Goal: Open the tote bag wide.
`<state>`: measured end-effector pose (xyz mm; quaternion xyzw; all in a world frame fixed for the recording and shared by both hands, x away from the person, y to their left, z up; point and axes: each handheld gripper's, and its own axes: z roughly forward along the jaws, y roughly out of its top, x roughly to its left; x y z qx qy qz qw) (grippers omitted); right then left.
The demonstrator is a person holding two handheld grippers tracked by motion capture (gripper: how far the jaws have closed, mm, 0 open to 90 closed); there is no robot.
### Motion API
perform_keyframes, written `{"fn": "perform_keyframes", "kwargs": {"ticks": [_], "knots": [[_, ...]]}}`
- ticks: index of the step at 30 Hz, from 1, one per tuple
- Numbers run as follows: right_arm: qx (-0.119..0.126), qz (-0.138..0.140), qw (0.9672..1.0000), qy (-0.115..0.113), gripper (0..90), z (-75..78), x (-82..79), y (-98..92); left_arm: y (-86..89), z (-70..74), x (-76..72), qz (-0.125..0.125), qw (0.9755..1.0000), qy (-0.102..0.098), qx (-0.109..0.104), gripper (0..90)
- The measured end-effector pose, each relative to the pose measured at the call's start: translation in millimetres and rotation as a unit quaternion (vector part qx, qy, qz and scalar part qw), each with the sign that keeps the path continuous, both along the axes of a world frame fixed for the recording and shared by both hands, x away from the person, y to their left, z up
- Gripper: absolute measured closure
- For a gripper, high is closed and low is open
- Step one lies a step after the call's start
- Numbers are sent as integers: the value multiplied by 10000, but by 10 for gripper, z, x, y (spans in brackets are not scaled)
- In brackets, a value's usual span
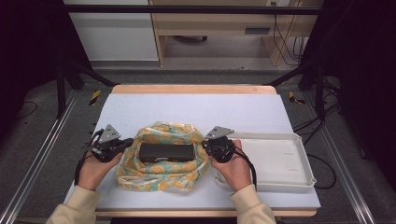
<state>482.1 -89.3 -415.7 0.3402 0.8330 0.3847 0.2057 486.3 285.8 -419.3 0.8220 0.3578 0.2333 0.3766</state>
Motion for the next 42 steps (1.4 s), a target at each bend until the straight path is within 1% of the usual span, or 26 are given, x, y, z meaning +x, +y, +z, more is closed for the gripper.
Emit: {"fn": "perform_keyframes", "kwargs": {"ticks": [2,5,8,9,11,15,16,17,18,21,22,24,25,26,28,30,32,33,34,35,36,37,38,40,41,42], "knots": [[64,-40,10000,-40,864,-12,-27,-38,-3,5,-6,-38,10000,-2,31,860],[54,-49,10000,-56,794,-25,-60,-71,-18,15,-18,-80,10000,-48,24,826],[67,-126,9998,-126,668,-38,-109,-103,-33,44,-27,-196,9997,-117,88,743],[60,-179,9997,-153,606,-36,-123,-114,-37,56,-32,-243,9996,-150,87,711],[68,-275,9994,-174,526,-29,-151,-137,-51,78,-43,-282,9993,-189,125,625],[-19,-522,9978,-399,333,-22,-247,-226,-74,105,-54,-380,9989,-200,168,395],[-23,-598,9973,-419,298,-28,-271,-251,-71,112,-53,-425,9988,-192,177,358],[-48,-653,9969,-445,272,-36,-290,-282,-77,110,-53,-446,9988,-186,108,330],[-38,-720,9964,-444,241,-44,-313,-314,-78,113,-52,-484,9986,-160,108,293],[11,-858,9953,-450,185,-65,-388,-419,-92,130,-64,-666,9976,-142,91,226],[20,-881,9950,-463,161,-71,-420,-452,-107,136,-64,-771,9969,-142,112,212],[-30,-922,9948,-442,116,-78,-493,-513,-151,155,-50,-1002,9945,-123,290,179],[-11,-934,9945,-466,119,-75,-537,-546,-179,171,-41,-1078,9934,-112,379,167],[18,-936,9942,-535,111,-73,-572,-588,-211,191,-28,-1144,9925,-127,409,166],[88,-969,9936,-582,97,-61,-635,-654,-263,217,3,-1199,9916,-46,482,166],[90,-1067,9919,-684,96,-46,-679,-713,-340,260,48,-1258,9898,29,662,152],[142,-1164,9908,-679,94,-44,-702,-766,-416,319,92,-1452,9849,89,936,137],[149,-1211,9902,-684,93,-51,-711,-788,-444,343,106,-1468,9838,89,1021,137],[144,-1248,9897,-680,92,-61,-719,-796,-485,376,130,-1536,9816,101,1132,133],[45,-1238,9900,-677,92,-79,-727,-810,-508,391,142,-1576,9804,122,1176,129],[-19,-1271,9896,-669,92,-90,-733,-813,-541,408,160,-1650,9776,160,1296,126],[-109,-1317,9888,-695,93,-107,-744,-818,-561,412,168,-1693,9763,186,1337,123],[-176,-1326,9886,-697,93,-116,-748,-825,-581,431,174,-1760,9750,288,1324,123],[-250,-1396,9875,-681,94,-126,-757,-834,-607,474,169,-1888,9746,438,1120,126],[-259,-1414,9873,-682,94,-126,-760,-838,-626,501,161,-1932,9732,434,1166,133],[-272,-1424,9869,-709,94,-125,-759,-844,-643,517,157,-1957,9714,424,1273,142]]}}
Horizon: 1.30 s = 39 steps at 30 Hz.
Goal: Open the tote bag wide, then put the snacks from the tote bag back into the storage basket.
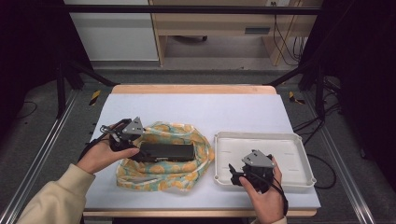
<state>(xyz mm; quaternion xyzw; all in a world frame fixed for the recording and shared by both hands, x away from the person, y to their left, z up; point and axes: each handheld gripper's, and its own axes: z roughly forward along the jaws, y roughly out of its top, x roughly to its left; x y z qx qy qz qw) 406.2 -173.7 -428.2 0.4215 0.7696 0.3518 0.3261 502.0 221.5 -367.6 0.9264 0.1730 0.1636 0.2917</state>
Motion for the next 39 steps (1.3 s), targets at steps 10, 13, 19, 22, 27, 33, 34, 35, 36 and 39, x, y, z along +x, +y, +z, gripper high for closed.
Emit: {"fn": "perform_keyframes", "kwargs": {"ticks": [10,13,19,22,27,33,34,35,36,39], "knots": [[-42,-57,10000,-53,98,-3,1,-9,-60,152,97,-426,9948,-51,922,214],[-53,-88,9999,-33,99,-8,4,-18,-63,177,143,-635,9928,31,1019,220],[-81,-155,9998,-54,98,-9,3,-23,-84,190,187,-993,9891,136,1074,248],[-92,-184,9998,-55,99,-14,9,-29,-109,133,169,-1214,9841,210,1283,280],[-103,-190,9998,-40,99,-28,17,-31,-163,8,198,-1391,9770,346,1580,329],[-124,-171,9998,-27,99,-32,16,-29,-269,-117,229,-1538,9712,438,1768,339],[-111,-171,9998,-28,99,-32,14,-31,-279,-144,233,-1563,9698,458,1816,339],[-104,-170,9998,-34,99,-31,12,-33,-285,-174,243,-1592,9686,485,1847,338],[-91,-168,9998,-40,99,-29,10,-35,-288,-206,249,-1552,9682,539,1886,336],[-101,-166,9998,-42,99,-28,12,-38,-285,-294,297,-1546,9662,600,1977,327]]}}
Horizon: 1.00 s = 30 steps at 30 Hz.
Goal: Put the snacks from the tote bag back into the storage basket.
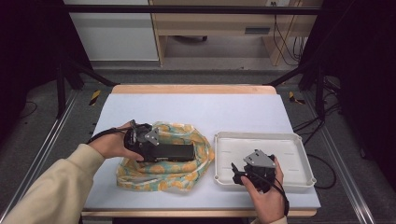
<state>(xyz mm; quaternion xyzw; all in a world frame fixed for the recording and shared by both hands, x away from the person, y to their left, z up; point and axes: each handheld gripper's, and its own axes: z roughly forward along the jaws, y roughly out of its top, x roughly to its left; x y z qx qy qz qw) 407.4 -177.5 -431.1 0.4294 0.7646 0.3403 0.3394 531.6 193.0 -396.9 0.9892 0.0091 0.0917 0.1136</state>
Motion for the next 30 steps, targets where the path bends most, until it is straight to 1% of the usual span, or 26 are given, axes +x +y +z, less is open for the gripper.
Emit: {"fn": "perform_keyframes", "kwargs": {"ticks": [2,4,7,10,12,14,16,20,22,23,24,26,29,30], "knots": [[-20,0,10000,22,99,-4,1,5,11,-47,28,-12,10000,33,49,326],[-39,5,10000,39,99,-8,3,10,22,-83,51,-10,10000,69,44,324],[-73,12,10000,45,99,-12,6,14,30,-124,79,-37,9999,131,44,345],[-77,17,10000,47,99,-13,6,17,22,-175,94,-67,9998,137,115,352],[-86,24,9999,51,99,-13,5,20,16,-197,102,-82,9998,145,126,369],[-79,28,10000,54,98,-14,3,23,29,-195,114,-109,9997,211,18,397],[-71,33,10000,41,98,-12,2,23,45,-187,111,-170,9997,189,30,413],[-80,72,9999,18,97,-5,-2,34,77,-161,97,-235,9996,176,-7,427],[-36,70,10000,28,96,2,-7,45,98,-131,86,-246,9996,148,-51,429],[-39,90,9999,27,97,5,-9,49,108,-111,81,-242,9996,139,-107,429],[-31,129,9999,17,104,7,-9,57,114,-80,79,-283,9995,79,-136,429],[-28,205,9998,13,108,20,-14,78,129,-19,64,-244,9993,48,-263,429],[-51,402,9992,4,136,66,-26,111,163,93,43,-218,9987,-57,-454,430],[-24,483,9988,-3,140,98,-32,123,176,131,36,-191,9985,-55,-518,430]]}}
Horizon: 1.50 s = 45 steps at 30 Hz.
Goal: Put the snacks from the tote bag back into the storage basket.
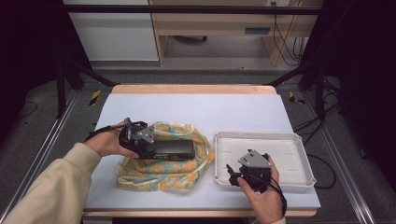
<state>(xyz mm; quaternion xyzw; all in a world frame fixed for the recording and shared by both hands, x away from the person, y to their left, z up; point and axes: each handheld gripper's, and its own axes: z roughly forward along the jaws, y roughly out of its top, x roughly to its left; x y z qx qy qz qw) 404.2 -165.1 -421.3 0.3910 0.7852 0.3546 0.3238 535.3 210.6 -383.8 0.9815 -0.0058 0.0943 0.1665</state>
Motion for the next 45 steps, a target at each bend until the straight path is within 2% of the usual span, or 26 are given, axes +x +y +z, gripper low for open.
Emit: {"fn": "perform_keyframes", "kwargs": {"ticks": [2,3,6,8,12,15,19,21,23,24,25,29,30,31,35,43,45], "knots": [[212,223,9995,108,149,62,8,9,21,70,-15,38,9999,-25,-98,430],[212,362,9990,173,157,94,18,11,28,106,-21,83,9999,-27,-132,430],[65,586,9964,616,172,189,82,20,32,203,-36,190,9995,-42,-260,430],[-39,841,9935,762,199,245,122,33,15,262,-42,236,9992,-28,-335,430],[-278,1338,9871,837,200,380,240,83,-56,365,-58,247,9990,-33,-375,431],[-565,1634,9812,854,198,493,352,137,-124,418,-92,200,9992,-28,-338,431],[-810,2040,9700,1044,174,620,505,218,-201,452,-140,75,9996,-54,-255,431],[-864,2277,9625,1196,127,659,574,264,-229,448,-154,49,9997,-47,-250,431],[-970,2558,9535,1267,116,694,621,314,-253,439,-159,7,9998,-32,-205,431],[-1011,2609,9512,1298,115,703,634,346,-264,426,-160,0,9998,-22,-201,431],[-1106,2702,9475,1303,116,713,652,373,-273,417,-162,-14,9998,-12,-175,431],[-1224,2880,9391,1421,116,701,712,468,-308,395,-169,-82,9999,8,-132,432],[-1237,2870,9387,1456,116,688,722,491,-318,392,-176,-100,9999,19,-136,432],[-1266,2936,9360,1472,118,672,741,509,-329,394,-183,-125,9998,22,-130,432],[-1354,2985,9315,1574,131,637,786,577,-378,391,-213,-174,9998,34,-133,432],[-1427,3164,9223,1698,155,671,872,658,-452,366,-226,-264,9996,50,-85,432],[-1461,3232,9178,1784,155,671,884,682,-462,358,-228,-281,9996,57,-68,432]]}}
